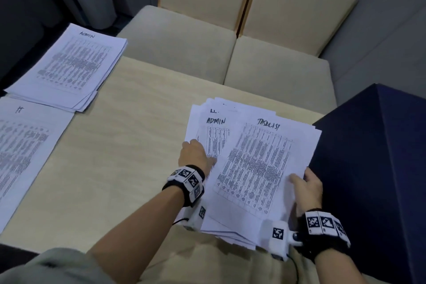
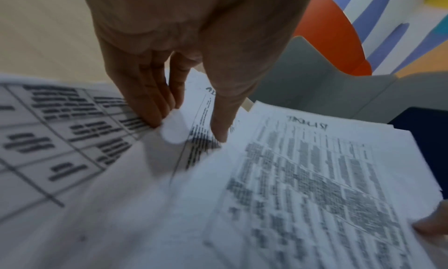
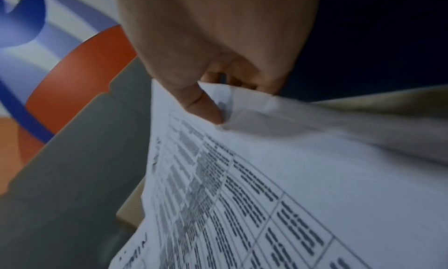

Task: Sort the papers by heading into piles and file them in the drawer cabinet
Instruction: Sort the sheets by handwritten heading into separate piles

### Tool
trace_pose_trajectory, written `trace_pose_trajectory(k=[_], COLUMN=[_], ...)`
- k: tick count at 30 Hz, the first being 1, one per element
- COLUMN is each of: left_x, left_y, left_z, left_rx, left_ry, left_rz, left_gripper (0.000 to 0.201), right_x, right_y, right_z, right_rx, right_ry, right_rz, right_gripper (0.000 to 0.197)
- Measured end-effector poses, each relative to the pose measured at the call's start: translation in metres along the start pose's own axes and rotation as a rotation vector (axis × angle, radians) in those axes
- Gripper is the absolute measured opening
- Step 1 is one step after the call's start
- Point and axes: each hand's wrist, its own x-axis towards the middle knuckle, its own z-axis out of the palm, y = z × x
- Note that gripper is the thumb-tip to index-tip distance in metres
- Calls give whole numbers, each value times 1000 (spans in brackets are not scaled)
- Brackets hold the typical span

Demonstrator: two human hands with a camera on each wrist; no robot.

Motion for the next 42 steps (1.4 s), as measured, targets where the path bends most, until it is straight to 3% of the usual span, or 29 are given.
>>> trace_pose_trajectory(k=[2, 3, 6, 9, 12, 14, 17, 21, 22, 24, 25, 29, 33, 34, 36, 38, 39, 42], left_x=[-3, -4, -1, 0, 3, 7, 7, 10, 9, 12, 14, 26, 35, 38, 38, 31, 26, 18], left_y=[2, 3, 1, 0, -6, -11, -16, -23, -22, -24, -25, -35, -42, -42, -37, -28, -23, -23], left_z=[2, 2, -2, -16, -23, -25, -30, -31, -33, -35, -37, -35, -34, -34, -38, -48, -56, -74], left_rx=[3, -2, -176, -384, -614, -757, -908, -1015, -1044, -1036, -1023, -985, -946, -920, -666, -541, -614, -807], left_ry=[44, 82, 94, 24, -121, -182, -248, -247, -232, -192, -184, -121, -88, -81, 68, 297, 254, -236], left_rz=[26, 59, 147, 169, 148, 101, 125, 124, 124, 88, 71, -21, -10, -1, 44, 130, 183, 251], left_gripper=[64, 58, 48, 46, 49, 60, 22, 24, 22, 25, 25, 23, 15, 20, 44, 46, 48, 80], right_x=[-2, -2, -1, -12, -17, -12, -1, 12, 12, 10, 8, 9, 6, 2, -4, -7, -6, -3], right_y=[-2, -3, -7, -29, -43, -41, -34, -27, -28, -29, -30, -26, -25, -31, -43, -53, -55, -60], right_z=[2, 4, 7, 12, 14, 15, 20, 26, 25, 22, 20, 7, 4, 6, 14, 24, 29, 45], right_rx=[90, 123, 182, 260, 287, 319, 246, 46, -15, -111, -106, 180, 274, 297, 353, 320, 262, 107], right_ry=[-106, -158, -245, -370, -424, -416, -338, -273, -248, -156, -104, -92, -182, -212, -257, -251, -238, -219], right_rz=[1, -21, -78, -137, -126, -66, -90, -150, -170, -182, -173, -35, 1, -3, -13, -71, -118, -230], right_gripper=[16, 5, 53, 32, 24, 22, 17, 10, 21, 44, 46, 19, 25, 22, 17, 18, 23, 27])
